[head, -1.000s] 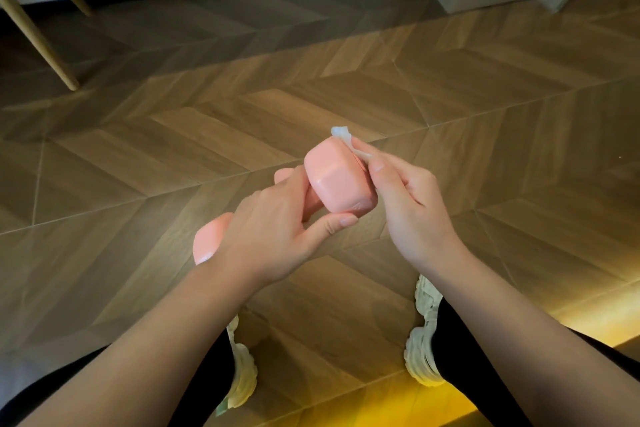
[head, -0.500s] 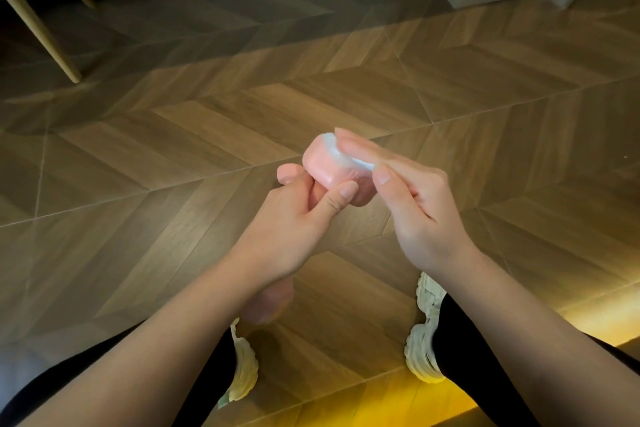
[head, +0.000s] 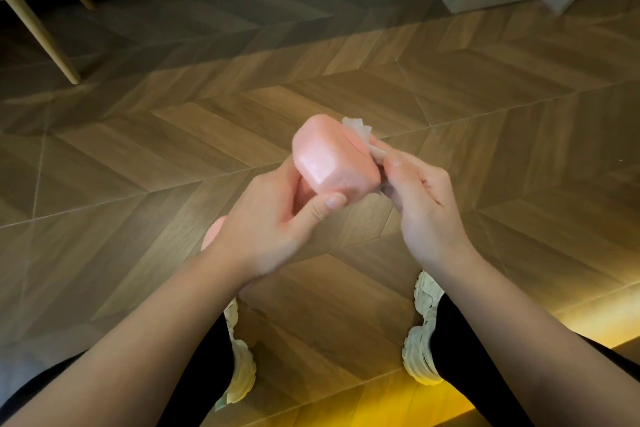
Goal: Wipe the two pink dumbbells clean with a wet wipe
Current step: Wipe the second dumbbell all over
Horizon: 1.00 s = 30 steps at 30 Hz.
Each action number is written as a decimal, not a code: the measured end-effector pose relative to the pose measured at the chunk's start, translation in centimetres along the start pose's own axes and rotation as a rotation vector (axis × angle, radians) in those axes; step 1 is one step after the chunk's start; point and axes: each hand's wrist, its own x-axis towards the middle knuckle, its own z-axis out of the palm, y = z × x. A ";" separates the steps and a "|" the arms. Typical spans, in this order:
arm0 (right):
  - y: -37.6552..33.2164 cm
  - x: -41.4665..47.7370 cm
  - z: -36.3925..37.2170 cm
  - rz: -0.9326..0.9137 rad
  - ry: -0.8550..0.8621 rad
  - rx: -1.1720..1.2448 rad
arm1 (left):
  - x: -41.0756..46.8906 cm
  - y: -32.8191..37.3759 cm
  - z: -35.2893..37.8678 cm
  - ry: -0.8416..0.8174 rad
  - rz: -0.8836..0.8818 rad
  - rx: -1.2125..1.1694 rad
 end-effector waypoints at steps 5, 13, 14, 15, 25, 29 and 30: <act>-0.1 -0.2 -0.4 0.023 -0.065 -0.073 | 0.2 0.0 0.3 -0.201 0.057 0.435; 0.4 -1.3 -1.0 -0.200 -0.162 -0.315 | 0.6 -0.4 1.0 -0.049 -0.261 -0.045; 0.4 -1.4 -1.1 -0.178 -0.134 -0.306 | 0.7 -0.4 0.9 -0.016 -0.270 -0.115; 0.4 -1.4 -1.1 -0.141 -0.099 -0.287 | 0.7 -0.4 0.8 0.006 -0.257 -0.139; 0.6 0.4 -1.5 0.226 -0.208 -0.139 | 0.9 -1.4 -0.3 -0.219 0.136 0.649; 1.0 0.3 -1.5 0.372 -0.325 -0.100 | 1.0 -2.1 -0.4 -0.304 0.242 0.713; 1.3 0.3 -1.3 0.419 -0.304 -0.110 | 0.9 -2.2 -0.3 -0.307 0.257 0.694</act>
